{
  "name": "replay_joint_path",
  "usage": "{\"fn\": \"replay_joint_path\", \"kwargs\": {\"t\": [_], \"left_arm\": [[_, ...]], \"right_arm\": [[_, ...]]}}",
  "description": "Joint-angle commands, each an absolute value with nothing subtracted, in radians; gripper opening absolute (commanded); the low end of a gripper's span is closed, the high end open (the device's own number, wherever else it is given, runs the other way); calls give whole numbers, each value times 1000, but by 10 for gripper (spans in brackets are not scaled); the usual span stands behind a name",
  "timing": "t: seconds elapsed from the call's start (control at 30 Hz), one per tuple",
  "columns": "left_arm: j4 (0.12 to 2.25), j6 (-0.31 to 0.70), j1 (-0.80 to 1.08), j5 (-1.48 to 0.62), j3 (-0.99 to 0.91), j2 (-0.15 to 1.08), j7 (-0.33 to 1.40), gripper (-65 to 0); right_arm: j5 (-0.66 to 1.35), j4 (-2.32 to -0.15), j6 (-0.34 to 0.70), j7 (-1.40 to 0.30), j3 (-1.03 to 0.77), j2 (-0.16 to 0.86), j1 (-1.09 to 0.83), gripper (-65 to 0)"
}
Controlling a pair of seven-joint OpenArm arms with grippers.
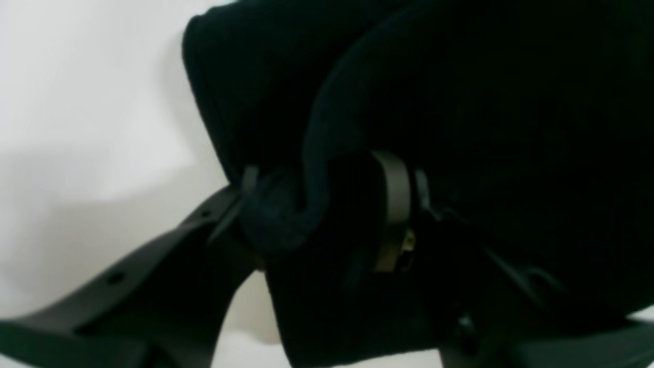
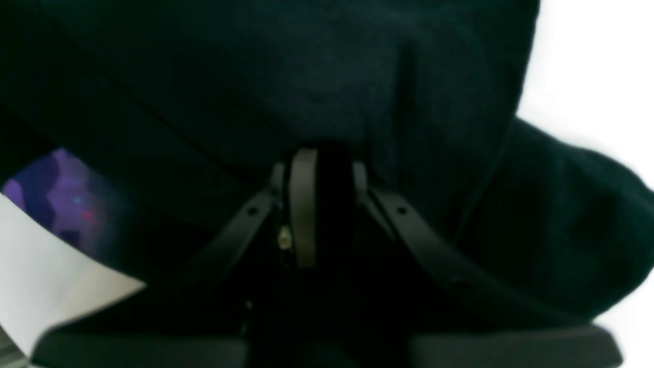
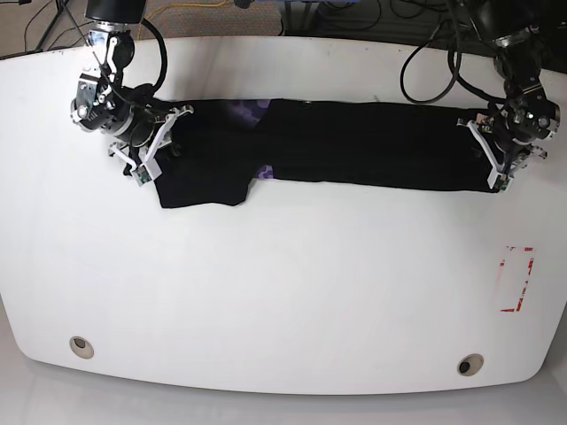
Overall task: Layout the t-shirt on the table in an organized manner, then fold the t-shirt properly
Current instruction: 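Regrasp both ends of the folded black strip with both grippers, then lift the strip end held by the right gripper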
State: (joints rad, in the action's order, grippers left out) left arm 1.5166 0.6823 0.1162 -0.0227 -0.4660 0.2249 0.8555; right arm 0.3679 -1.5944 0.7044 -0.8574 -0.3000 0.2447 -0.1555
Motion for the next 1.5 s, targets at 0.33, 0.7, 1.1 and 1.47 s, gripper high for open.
{"fn": "replay_joint_path", "kwargs": {"t": [0.33, 0.7, 1.1, 1.47], "left_arm": [[1580, 698, 107, 8, -456, 222, 972, -400], [1632, 698, 108, 8, -458, 217, 974, -292], [1635, 698, 110, 7, -460, 219, 974, -292], [1635, 698, 110, 5, -461, 220, 972, -292]], "right_arm": [[360, -1768, 698, -949, -306, 228, -64, -214], [352, -1587, 698, -947, -341, 202, 93, -154], [351, -1336, 698, -848, -337, 251, 180, -154], [351, -1214, 698, -769, -337, 278, 182, -154]]}}
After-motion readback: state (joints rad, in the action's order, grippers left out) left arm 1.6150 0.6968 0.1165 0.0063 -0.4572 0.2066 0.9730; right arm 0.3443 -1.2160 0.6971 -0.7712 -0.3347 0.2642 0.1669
